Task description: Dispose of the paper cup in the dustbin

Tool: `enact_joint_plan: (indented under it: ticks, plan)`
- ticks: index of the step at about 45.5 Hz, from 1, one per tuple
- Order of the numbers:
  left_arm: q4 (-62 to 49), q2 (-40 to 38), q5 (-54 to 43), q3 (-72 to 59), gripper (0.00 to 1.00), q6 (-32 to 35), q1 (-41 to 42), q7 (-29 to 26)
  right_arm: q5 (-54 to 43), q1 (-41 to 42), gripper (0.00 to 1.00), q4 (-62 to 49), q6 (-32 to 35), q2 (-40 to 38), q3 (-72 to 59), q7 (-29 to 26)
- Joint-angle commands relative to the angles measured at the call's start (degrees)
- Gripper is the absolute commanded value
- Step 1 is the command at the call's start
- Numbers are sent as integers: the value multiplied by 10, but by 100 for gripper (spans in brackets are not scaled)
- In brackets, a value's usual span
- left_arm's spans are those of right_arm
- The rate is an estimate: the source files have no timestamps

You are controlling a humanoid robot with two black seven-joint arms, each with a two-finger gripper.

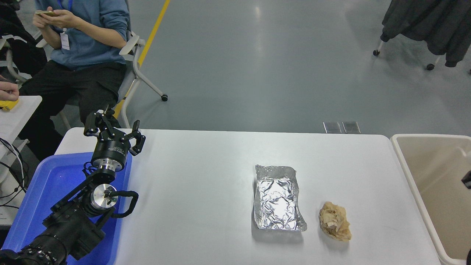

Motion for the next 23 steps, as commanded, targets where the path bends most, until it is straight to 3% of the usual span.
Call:
enact_joint_plan:
  ticks: [1, 10, 11, 12, 13, 15, 16, 18, 23]
  plan:
    - [0, 0, 0, 0, 100, 0, 0, 0, -42, -53, 0, -12, 110, 18, 8, 57]
    - [1, 0, 0, 0, 100, 0, 0, 0, -60, -63, 0, -12, 145, 28, 7, 79]
    - [1, 0, 0, 0, 100, 0, 0, 0, -61, -63, 5, -12, 145, 30, 7, 79]
    - [0, 0, 0, 0, 100, 0, 0, 0, -61, -63, 32, -12, 140, 32, 7, 79]
    - [1, 0, 0, 0, 100, 0, 0, 0, -61, -63, 43, -12, 137, 34, 8, 79]
    - [0, 0, 0, 0, 100, 0, 0, 0, -61, -63, 47, -12, 136, 37, 8, 79]
    - [1, 0, 0, 0, 100, 0, 0, 0, -61, -63, 61, -12, 135, 37, 7, 79]
    - [0, 0, 0, 0, 100, 0, 0, 0, -65, -63, 100, -12, 130, 38, 5, 77]
    - [1, 0, 0, 0, 100, 0, 0, 0, -102, -63, 100, -12, 112, 45, 5, 75]
